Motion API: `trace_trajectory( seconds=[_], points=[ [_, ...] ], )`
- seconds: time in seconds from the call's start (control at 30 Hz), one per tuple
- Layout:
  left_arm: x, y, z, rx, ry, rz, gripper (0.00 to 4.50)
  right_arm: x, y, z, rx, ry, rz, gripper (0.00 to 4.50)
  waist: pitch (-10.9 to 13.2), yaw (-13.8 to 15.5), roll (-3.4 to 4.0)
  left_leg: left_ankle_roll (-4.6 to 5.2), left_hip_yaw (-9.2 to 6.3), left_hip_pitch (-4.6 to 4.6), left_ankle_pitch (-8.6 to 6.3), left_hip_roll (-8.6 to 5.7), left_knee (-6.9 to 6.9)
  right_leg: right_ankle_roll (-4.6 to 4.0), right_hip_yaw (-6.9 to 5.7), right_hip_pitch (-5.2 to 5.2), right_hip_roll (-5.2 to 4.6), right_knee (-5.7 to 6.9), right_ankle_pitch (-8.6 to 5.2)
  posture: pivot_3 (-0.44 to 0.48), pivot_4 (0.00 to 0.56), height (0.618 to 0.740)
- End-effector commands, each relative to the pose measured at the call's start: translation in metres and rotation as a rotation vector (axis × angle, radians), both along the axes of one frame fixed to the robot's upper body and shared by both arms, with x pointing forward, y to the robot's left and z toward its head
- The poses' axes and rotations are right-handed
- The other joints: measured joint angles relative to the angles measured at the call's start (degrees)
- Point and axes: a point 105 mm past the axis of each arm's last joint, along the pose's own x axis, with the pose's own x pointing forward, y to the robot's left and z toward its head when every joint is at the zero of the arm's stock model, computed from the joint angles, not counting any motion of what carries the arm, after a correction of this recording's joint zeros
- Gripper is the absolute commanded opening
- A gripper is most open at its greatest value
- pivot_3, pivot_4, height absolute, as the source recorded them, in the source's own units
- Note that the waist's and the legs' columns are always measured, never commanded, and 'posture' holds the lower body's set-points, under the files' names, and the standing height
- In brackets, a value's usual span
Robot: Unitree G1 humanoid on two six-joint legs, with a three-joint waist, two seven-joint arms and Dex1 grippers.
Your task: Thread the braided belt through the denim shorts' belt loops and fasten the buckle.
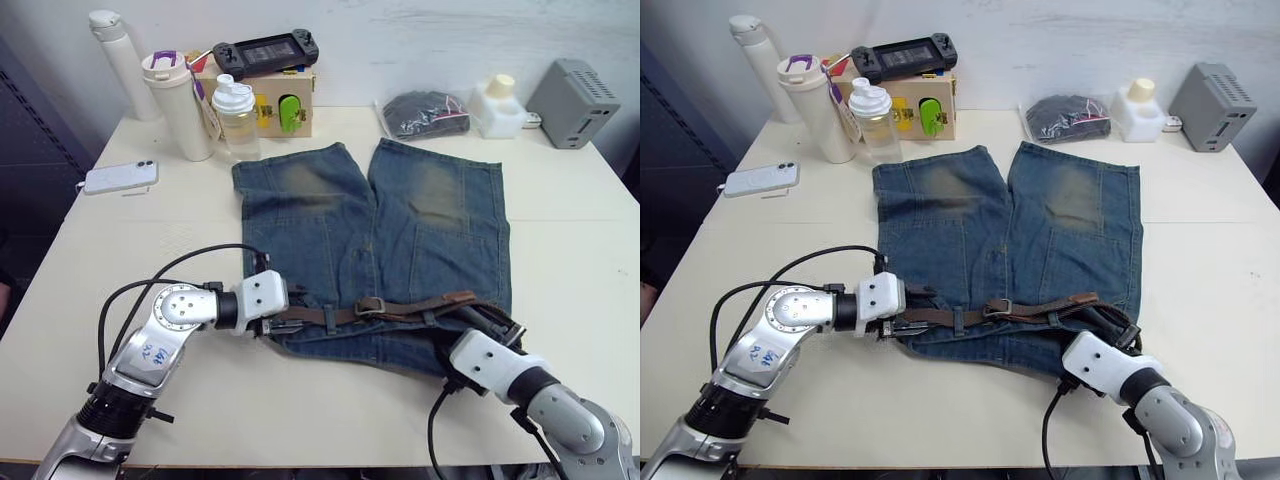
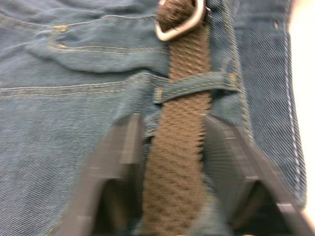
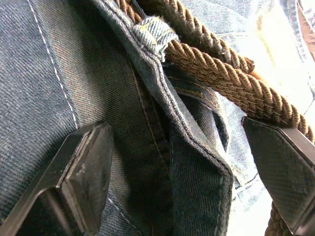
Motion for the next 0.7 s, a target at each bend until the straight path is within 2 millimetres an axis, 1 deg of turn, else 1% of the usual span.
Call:
trace_trajectory(
  seconds=[0.03, 0.07, 0.2, 0.3, 0.4, 0.43, 0.53, 0.63, 0.67, 0.7],
  points=[
    [-0.006, -0.005, 0.004, 0.024, -0.029, -0.033, 0.13, -0.004, -0.017, -0.018, -0.048, 0.068, -0.074, 4.5, 0.0, 0.04, 0.0, 0.01, -0.01, 0.01, 0.0, 0.0, 0.02, 0.01, 0.0, 0.03, 0.0, -0.01, 0.01, 0.0, 0.15, 0.69],
    [-0.006, -0.003, 0.0, 0.047, -0.03, -0.03, 0.05, -0.003, -0.018, -0.018, -0.049, 0.066, -0.083, 4.5, 0.0, 0.04, 0.0, 0.01, -0.01, 0.07, 0.01, 0.0, 0.02, 0.02, 0.0, 0.11, 0.0, -0.02, 0.01, 0.0, 0.15, 0.69],
    [0.0, 0.009, -0.014, 0.119, -0.025, 0.019, 0.05, -0.001, -0.021, -0.023, -0.06, 0.078, -0.109, 4.5, 0.0, 0.02, 0.0, 0.02, -0.02, 0.21, 0.01, 0.0, 0.02, 0.03, 0.01, 0.26, -0.01, -0.03, 0.02, 0.0, 0.15, 0.69],
    [0.002, 0.03, -0.027, 0.2, -0.025, 0.063, 0.05, -0.002, -0.023, -0.026, -0.06, 0.088, -0.133, 4.5, -0.02, -0.14, 0.0, 0.02, -0.02, 0.24, 0.01, 0.01, 0.02, 0.03, 0.02, 0.27, -0.01, -0.01, 0.02, 0.0, 0.15, 0.69],
    [0.001, 0.051, -0.032, 0.209, 0.004, 0.138, 0.0, -0.004, -0.028, -0.029, -0.056, 0.103, -0.175, 3.64, -0.03, -0.21, -0.01, 0.01, -0.03, 0.3, 0.01, 0.03, 0.02, 0.03, 0.02, 0.32, -0.01, 0.0, 0.02, 0.0, 0.15, 0.69],
    [0.0, 0.057, -0.033, 0.218, 0.006, 0.153, 0.0, -0.004, -0.029, -0.03, -0.056, 0.106, -0.184, 3.26, -0.05, -0.3, 0.0, 0.01, -0.03, 0.3, 0.01, 0.03, 0.02, 0.03, 0.02, 0.32, -0.01, 0.0, 0.02, 0.0, 0.15, 0.69],
    [-0.005, 0.073, -0.038, 0.241, 0.02, 0.195, 0.0, -0.005, -0.031, -0.032, -0.055, 0.11, -0.195, 1.68, -0.07, -0.88, 0.03, -0.01, -0.02, 0.33, 0.0, 0.08, -0.01, 0.0, 0.03, 0.32, 0.0, 0.01, 0.01, 0.0, 0.15, 0.69],
    [-0.008, 0.086, -0.042, 0.249, 0.023, 0.249, 0.0, -0.008, -0.031, -0.038, -0.063, 0.123, -0.195, 0.26, -0.13, -1.62, 0.14, -0.04, -0.03, 0.36, -0.01, 0.11, -0.12, -0.05, 0.02, 0.31, 0.0, 0.02, -0.03, 0.0, 0.15, 0.69],
    [-0.008, 0.088, -0.043, 0.249, 0.021, 0.258, 0.0, -0.008, -0.032, -0.039, -0.066, 0.127, -0.195, 0.12, -0.17, -1.76, 0.2, -0.04, -0.03, 0.36, -0.01, 0.11, -0.13, -0.06, 0.01, 0.3, 0.0, 0.03, -0.03, 0.0, 0.15, 0.69],
    [-0.008, 0.089, -0.043, 0.244, 0.02, 0.271, 0.0, -0.009, -0.032, -0.041, -0.066, 0.128, -0.197, 0.12, -0.17, -1.81, 0.21, -0.06, -0.02, 0.37, -0.02, 0.11, -0.16, -0.07, 0.01, 0.3, 0.01, 0.02, -0.04, 0.0, 0.15, 0.69]
  ],
)
